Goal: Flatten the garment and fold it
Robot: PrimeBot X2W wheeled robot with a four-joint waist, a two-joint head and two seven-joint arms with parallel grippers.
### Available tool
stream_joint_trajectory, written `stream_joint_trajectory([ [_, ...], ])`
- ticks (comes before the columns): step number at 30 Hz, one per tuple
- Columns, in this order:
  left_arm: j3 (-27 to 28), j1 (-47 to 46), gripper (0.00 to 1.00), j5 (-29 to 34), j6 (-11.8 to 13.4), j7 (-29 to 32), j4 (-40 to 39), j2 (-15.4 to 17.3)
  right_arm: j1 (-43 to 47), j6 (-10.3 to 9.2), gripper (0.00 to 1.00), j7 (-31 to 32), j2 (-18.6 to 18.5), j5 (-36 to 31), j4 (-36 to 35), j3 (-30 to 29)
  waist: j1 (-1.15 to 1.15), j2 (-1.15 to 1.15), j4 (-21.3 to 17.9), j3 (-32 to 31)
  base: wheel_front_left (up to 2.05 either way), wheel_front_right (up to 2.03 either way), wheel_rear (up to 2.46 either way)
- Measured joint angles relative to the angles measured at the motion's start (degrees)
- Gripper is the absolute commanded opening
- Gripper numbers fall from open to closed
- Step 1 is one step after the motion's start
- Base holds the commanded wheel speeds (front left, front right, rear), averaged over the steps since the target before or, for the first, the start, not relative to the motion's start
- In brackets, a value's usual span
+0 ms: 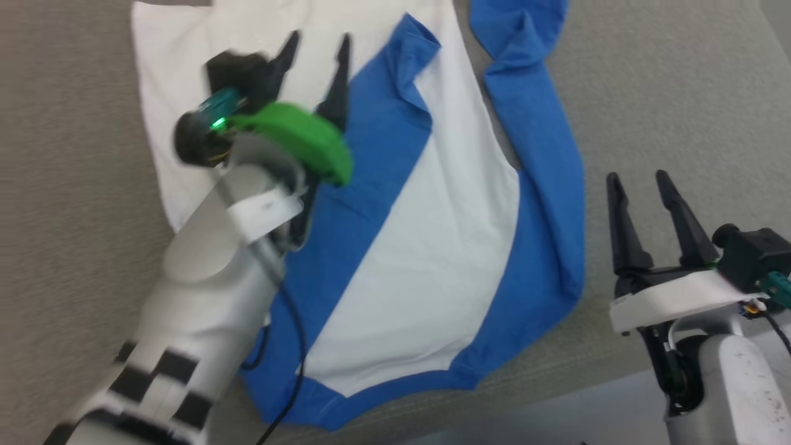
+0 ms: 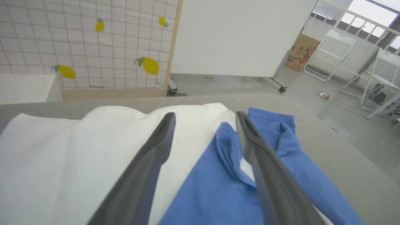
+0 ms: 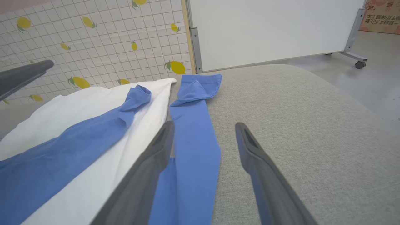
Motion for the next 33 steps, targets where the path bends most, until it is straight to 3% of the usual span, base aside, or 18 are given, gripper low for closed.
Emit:
stream_joint_trajectory([
  [6, 10.21, 16.98, 1.00, 5.00, 2.26, -0.24, -19.12, 5.95, -0.05, 0.00, 1.00, 3.37, 0.00, -1.71, -1.07, -4.15, 0.00, 0.00, 4.77, -3.04, 0.00, 0.00, 0.00],
  [13, 20.23, 31.06, 1.00, 8.46, 2.41, -0.24, -30.67, 7.10, -6.09, 0.00, 1.00, 8.58, -1.60, -2.34, 3.15, -8.73, 0.00, 0.00, 9.99, -4.59, 0.00, 0.00, 0.00],
  [21, 27.88, 34.60, 1.00, 13.01, 0.41, -0.24, -36.97, 3.21, -22.33, -0.01, 1.00, 14.64, -3.92, -2.20, 16.02, -17.33, 0.00, 0.00, 13.88, -1.60, 0.00, 0.00, 0.00],
  [27, 30.67, 34.68, 1.00, 15.61, -1.87, -0.24, -39.05, 0.13, -32.53, -0.01, 1.00, 19.87, -7.65, -6.55, 25.44, -22.87, 0.00, 0.00, 16.01, 2.75, 0.00, 0.00, 0.00],
  [33, 33.03, 34.07, 1.00, 17.78, -3.54, -0.24, -40.06, -2.02, -39.52, 0.00, 1.00, 24.36, -10.31, -11.87, 30.09, -26.43, 0.00, 0.00, 18.45, 7.35, 0.00, 0.00, 0.00],
])
